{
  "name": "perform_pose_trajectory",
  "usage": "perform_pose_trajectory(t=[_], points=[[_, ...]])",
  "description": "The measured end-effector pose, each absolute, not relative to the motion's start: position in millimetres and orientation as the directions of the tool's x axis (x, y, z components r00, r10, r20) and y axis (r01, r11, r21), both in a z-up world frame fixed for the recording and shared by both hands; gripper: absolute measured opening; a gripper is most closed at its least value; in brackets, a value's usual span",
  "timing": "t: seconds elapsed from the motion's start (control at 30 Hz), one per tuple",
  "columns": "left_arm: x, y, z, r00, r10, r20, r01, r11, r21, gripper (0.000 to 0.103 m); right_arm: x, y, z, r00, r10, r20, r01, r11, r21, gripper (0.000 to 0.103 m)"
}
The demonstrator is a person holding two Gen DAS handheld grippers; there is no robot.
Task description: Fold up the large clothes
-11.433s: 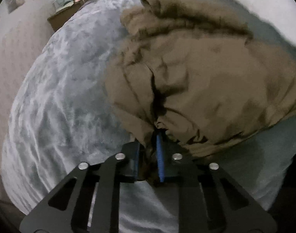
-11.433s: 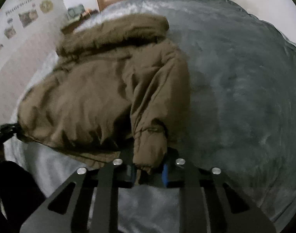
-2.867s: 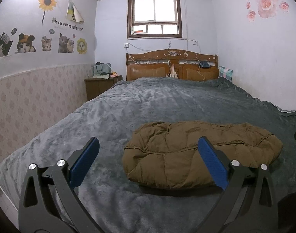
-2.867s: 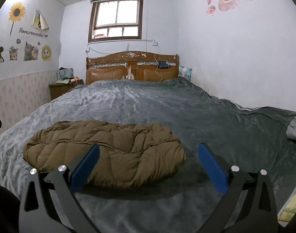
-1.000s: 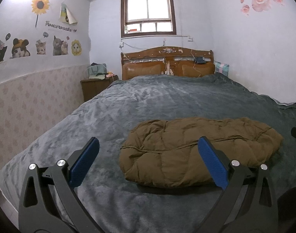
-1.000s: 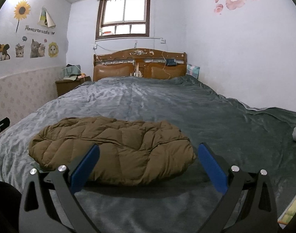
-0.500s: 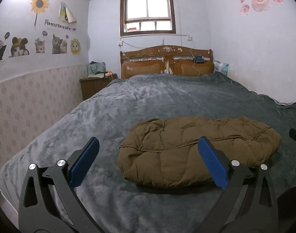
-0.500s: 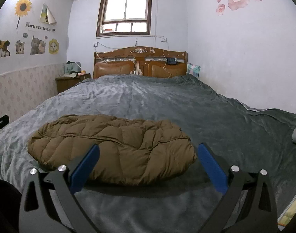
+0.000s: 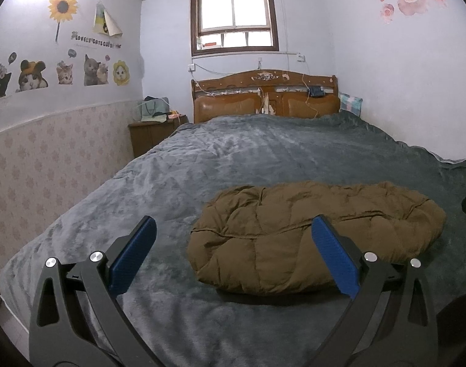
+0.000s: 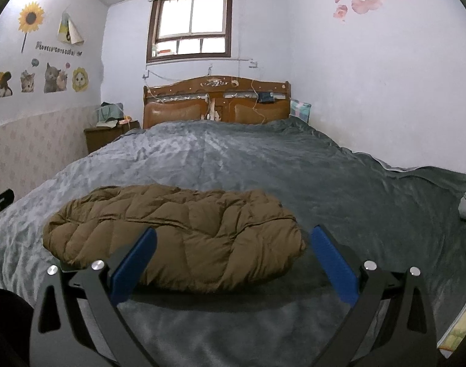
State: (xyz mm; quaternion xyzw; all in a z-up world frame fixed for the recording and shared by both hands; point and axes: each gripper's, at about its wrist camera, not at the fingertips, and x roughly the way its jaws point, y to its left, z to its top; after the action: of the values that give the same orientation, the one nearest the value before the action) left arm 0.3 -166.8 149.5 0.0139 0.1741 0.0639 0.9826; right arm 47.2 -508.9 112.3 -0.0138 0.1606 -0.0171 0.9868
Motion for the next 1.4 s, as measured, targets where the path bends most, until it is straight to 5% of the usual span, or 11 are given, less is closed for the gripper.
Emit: perform_pose_trajectory(t=[1.1, 1.4], points=[[-12, -154, 152, 0.948, 0.1, -0.301, -0.109, 0.994, -0.011, 0.1, 45, -510, 111, 0.949, -0.041, -0.313, 0.03, 0.999, -0.041, 0.101], [-16, -172, 152, 0.946, 0.171, -0.277, -0.156, 0.985, 0.075, 0.1, 46, -510, 111, 0.95, -0.041, -0.311, 0.03, 0.999, -0.041, 0.101]])
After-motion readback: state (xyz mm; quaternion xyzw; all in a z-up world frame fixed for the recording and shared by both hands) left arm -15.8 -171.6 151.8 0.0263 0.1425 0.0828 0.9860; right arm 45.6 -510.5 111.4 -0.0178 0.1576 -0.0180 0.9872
